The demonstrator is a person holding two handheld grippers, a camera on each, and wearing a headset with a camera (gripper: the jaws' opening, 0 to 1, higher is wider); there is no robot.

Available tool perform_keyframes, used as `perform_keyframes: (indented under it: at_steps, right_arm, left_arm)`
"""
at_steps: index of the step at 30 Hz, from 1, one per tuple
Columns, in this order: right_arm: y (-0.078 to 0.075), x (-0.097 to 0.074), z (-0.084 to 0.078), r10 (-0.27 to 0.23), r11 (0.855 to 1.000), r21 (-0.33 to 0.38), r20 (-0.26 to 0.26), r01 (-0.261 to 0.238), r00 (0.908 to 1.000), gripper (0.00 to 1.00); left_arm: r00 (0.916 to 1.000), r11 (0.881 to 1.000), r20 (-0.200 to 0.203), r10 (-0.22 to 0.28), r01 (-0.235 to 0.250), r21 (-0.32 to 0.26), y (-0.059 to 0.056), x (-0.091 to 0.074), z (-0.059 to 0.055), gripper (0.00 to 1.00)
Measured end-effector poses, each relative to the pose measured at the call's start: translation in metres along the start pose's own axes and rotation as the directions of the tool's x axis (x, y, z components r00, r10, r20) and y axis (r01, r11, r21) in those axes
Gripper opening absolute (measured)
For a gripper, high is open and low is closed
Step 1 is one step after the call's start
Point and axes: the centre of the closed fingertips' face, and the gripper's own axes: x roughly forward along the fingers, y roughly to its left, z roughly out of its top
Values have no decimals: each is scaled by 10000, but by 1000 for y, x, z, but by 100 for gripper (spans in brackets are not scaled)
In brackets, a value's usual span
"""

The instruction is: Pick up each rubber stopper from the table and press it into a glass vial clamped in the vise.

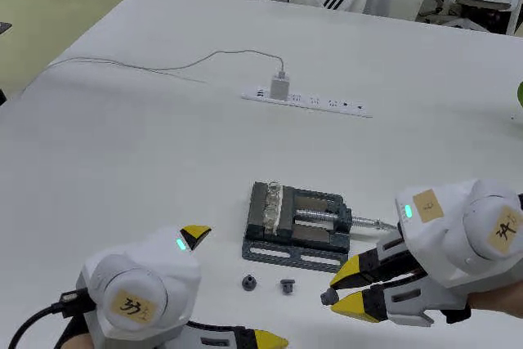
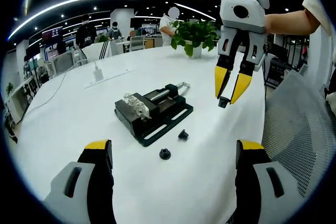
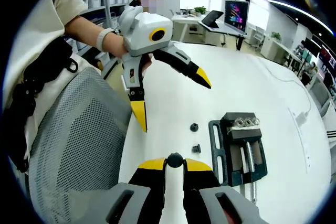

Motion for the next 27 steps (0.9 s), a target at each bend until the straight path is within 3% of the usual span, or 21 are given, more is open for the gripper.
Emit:
perform_keyframes:
  at_steps: [16, 27]
  right_arm:
    - [-28, -1, 17, 184, 9959, -874, -664, -242, 9976, 8]
    - [-59, -1, 23, 230, 9842, -1696, -1577, -501, 9872, 8]
  left_arm:
    - [9999, 9998, 114, 115, -116, 157, -1, -7, 1, 94]
    - [9995, 9997, 295, 77, -84, 230, -2, -3, 8, 92]
